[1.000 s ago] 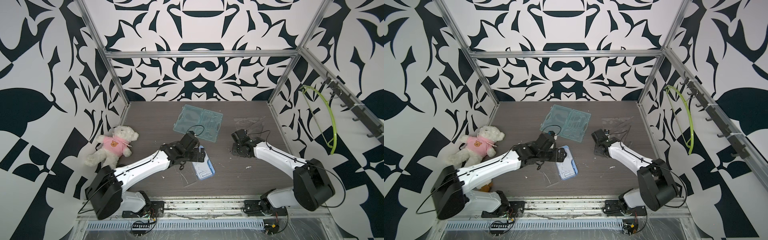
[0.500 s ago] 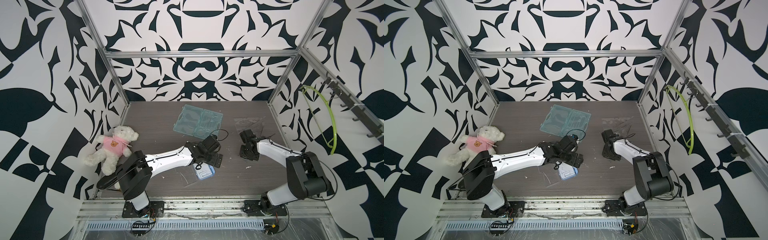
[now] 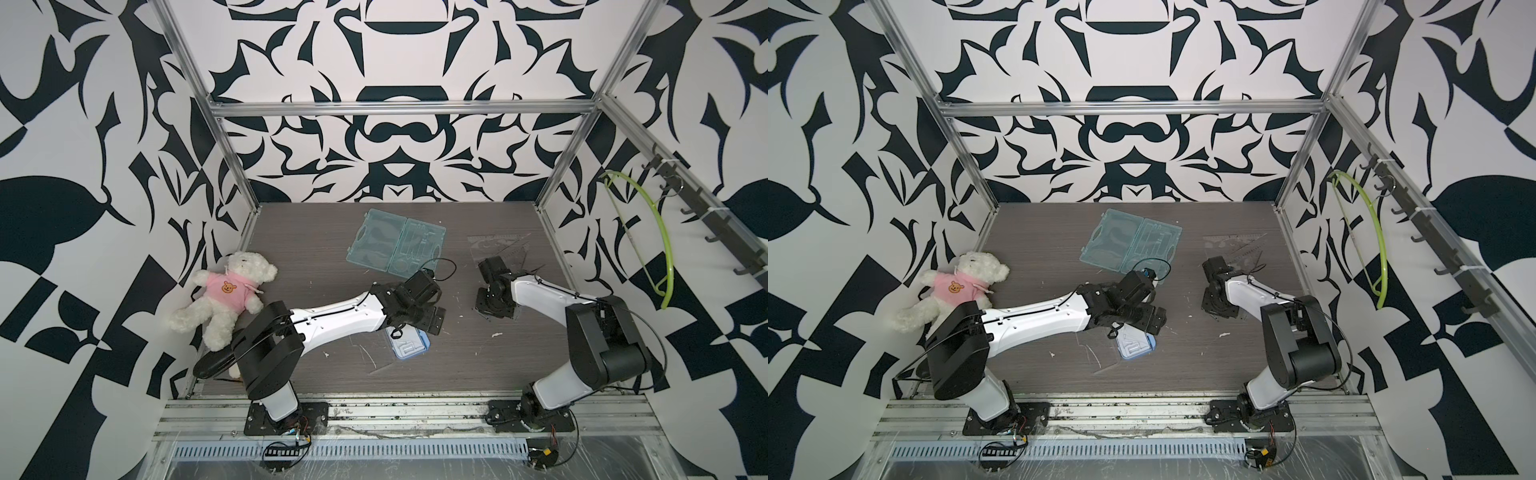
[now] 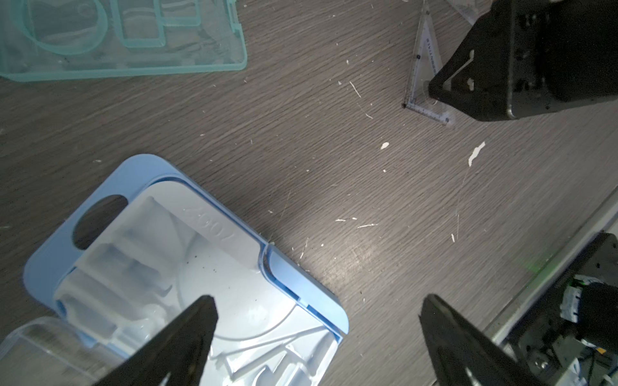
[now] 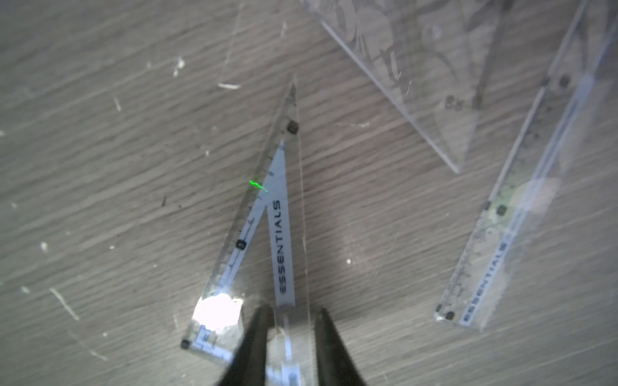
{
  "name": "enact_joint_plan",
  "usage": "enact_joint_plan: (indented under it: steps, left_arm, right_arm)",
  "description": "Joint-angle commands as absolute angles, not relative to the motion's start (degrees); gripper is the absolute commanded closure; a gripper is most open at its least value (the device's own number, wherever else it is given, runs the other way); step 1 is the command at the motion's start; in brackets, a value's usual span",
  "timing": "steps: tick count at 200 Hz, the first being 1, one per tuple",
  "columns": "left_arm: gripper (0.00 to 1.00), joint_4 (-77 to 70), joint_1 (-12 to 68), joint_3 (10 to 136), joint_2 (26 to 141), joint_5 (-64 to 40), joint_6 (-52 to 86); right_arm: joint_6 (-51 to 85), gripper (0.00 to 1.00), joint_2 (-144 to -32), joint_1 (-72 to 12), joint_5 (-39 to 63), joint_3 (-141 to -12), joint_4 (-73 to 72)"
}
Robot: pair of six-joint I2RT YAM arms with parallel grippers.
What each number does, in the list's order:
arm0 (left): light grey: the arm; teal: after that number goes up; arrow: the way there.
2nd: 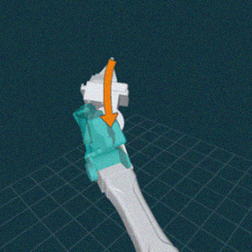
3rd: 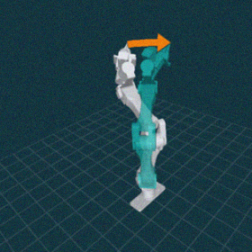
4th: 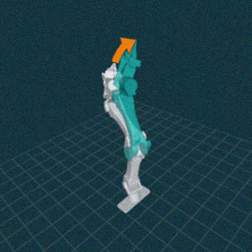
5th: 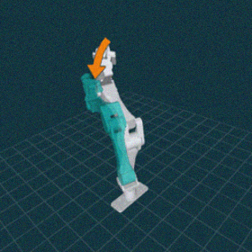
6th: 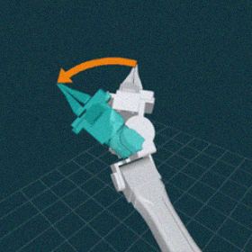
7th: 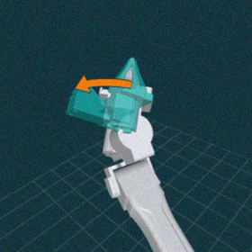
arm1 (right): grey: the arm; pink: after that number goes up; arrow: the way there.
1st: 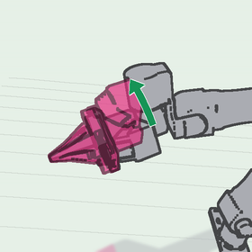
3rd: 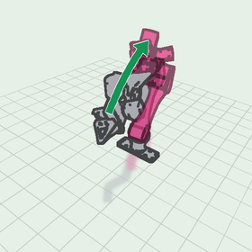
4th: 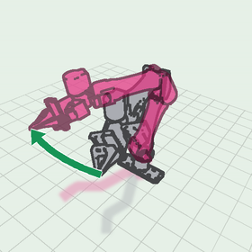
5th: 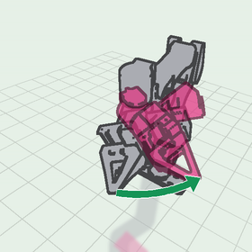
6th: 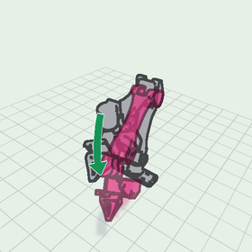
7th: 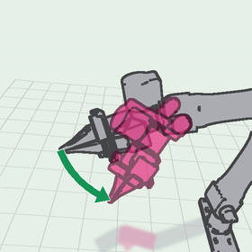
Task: Open the ruler set and take out the ruler
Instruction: Place the ruler at the center of the board, then reset both arms
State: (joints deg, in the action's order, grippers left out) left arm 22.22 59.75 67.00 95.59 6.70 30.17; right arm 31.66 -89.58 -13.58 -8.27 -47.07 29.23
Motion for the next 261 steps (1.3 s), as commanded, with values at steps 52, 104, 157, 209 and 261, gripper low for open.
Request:
enact_joint_plan:
  steps: [52,104,157,209,261]
  left_arm:
    - [0.01,27.24,55.15,65.02,83.22,19.58,30.85]
    - [0.01,18.72,21.17,55.83,67.98,2.17,37.23]
    - [0.01,11.58,10.72,51.56,67.10,12.82,19.23]
    - [0.01,-17.89,8.53,28.56,63.18,20.34,8.02]
    - [0.01,-32.00,3.45,25.57,72.55,19.65,6.76]
  right_arm:
    - [30.23,0.53,-79.37,-13.56,-8.90,-48.65,30.16]
    - [26.13,0.51,-60.80,-13.49,-17.80,-41.29,7.63]
    - [10.21,0.46,-63.61,-12.36,-30.54,-34.09,-15.05]
    - [3.27,0.47,-73.47,-10.29,-30.61,-26.03,-32.56]
    - [3.43,0.50,-84.74,-8.85,-29.03,-22.71,-44.99]
